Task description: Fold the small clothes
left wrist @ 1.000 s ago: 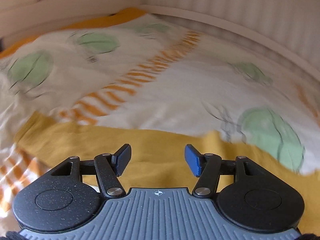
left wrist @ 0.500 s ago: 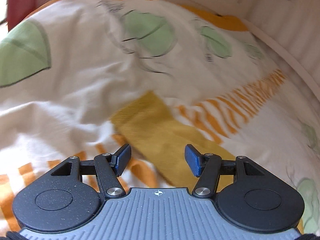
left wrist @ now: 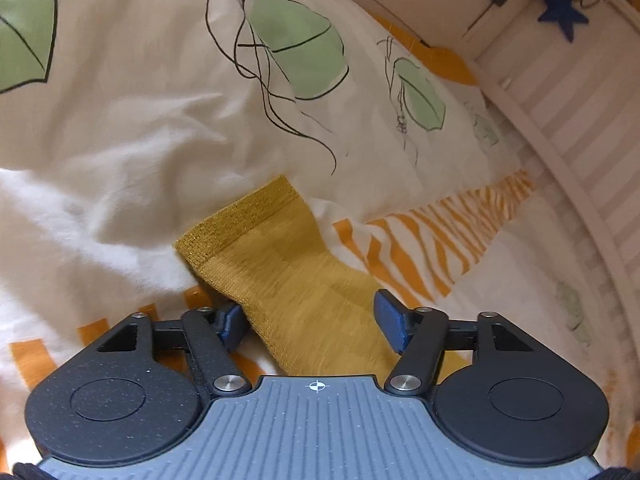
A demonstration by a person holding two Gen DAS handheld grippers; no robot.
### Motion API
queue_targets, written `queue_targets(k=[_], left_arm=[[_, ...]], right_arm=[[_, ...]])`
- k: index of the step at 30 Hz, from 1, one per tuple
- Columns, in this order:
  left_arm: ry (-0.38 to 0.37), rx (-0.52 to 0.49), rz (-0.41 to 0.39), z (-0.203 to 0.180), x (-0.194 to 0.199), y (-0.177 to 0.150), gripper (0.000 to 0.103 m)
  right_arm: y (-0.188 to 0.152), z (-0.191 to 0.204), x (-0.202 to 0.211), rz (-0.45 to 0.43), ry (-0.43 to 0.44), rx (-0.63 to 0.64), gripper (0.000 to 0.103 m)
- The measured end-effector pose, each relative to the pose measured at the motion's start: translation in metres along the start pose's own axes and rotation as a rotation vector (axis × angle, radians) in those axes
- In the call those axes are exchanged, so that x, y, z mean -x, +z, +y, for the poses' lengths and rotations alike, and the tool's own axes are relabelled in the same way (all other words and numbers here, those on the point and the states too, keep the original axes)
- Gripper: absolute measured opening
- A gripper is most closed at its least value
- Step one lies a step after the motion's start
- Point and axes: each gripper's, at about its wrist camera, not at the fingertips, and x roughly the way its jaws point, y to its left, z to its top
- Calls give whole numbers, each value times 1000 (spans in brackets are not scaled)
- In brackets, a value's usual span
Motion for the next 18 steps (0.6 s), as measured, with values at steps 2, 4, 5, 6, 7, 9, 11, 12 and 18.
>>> queue_targets(k=[2, 4, 5, 6, 7, 9, 11, 12, 18], left_arm=[[13, 16, 1, 1, 1, 1, 2], [-1, 20, 4, -1, 4, 1, 3], [-20, 14, -11, -6, 7, 2, 3], [-26, -2, -26, -13, 12, 4, 3], [-28, -33, -41, -22, 17, 6, 3], [-66, -92, -70, -42, 31, 10, 3], [-110, -134, -93, -65, 47, 12, 3], [-134, -148, -101, -75, 54, 12, 3], [-265, -258, -130, -141, 101, 0, 3]], right_arm=[[0, -1, 0, 0, -3, -7, 102], [0, -3, 0, 1, -8, -14, 102], [1, -4, 1, 1, -10, -17, 102], [1, -4, 1, 2, -13, -19, 102], [1, -4, 2, 3, -18, -19, 102], [2, -4, 3, 2, -27, -15, 102], [4, -5, 5, 2, -32, -15, 102], [5, -5, 6, 2, -38, -16, 102], [15, -14, 20, -8, -64, -56, 102]])
